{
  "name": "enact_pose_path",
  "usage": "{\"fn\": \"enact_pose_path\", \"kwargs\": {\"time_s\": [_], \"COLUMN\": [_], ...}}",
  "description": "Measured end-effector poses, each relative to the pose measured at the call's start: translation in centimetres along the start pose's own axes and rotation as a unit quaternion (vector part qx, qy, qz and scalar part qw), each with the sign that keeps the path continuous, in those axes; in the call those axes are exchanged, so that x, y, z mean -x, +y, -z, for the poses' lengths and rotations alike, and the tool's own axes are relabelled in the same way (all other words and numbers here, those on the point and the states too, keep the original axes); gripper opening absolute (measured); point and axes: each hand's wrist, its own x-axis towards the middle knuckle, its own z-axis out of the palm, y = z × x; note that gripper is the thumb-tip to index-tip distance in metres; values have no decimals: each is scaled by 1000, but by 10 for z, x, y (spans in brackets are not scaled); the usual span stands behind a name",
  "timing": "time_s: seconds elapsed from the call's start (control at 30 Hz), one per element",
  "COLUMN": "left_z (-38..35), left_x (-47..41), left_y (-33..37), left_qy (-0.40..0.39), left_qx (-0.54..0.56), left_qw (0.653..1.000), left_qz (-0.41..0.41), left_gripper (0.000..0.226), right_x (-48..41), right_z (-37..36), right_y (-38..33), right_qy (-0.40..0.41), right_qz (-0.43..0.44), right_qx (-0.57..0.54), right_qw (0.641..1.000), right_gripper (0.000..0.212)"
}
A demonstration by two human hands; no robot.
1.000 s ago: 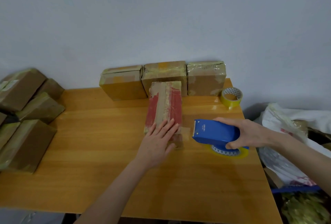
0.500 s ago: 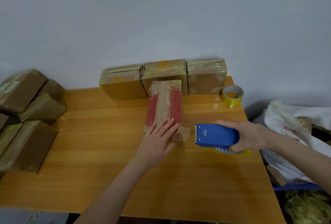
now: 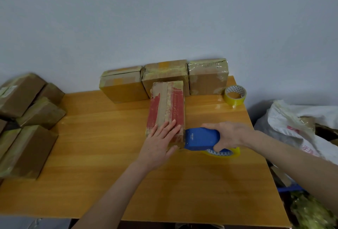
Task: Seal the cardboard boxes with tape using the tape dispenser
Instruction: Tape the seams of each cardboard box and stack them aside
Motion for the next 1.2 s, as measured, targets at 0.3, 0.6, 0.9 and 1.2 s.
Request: {"fn": "enact_pose_path", "kwargs": {"time_s": [0.3, 0.6, 0.9, 1.2], "left_z": [1, -3, -3, -1], "left_x": [1, -1, 0, 0], "left_y": [-2, -2, -5, 0], "left_qy": [3, 12, 22, 16], "left_qx": [5, 2, 5, 1], "left_qw": [1000, 1000, 1000, 1000], "left_qz": [-5, -6, -17, -20], "left_gripper": [74, 73, 70, 68], "right_x": [0, 3, 4, 0], "right_z": [5, -51, -81, -93], "right_y": [17, 41, 25, 49], "right_qy": [28, 124, 115, 173], "right_qz": [-42, -192, -297, -339], "right_qx": [-38, -728, -731, -571], "right_qw": [998, 647, 604, 727], "right_gripper": [57, 43, 35, 47]}}
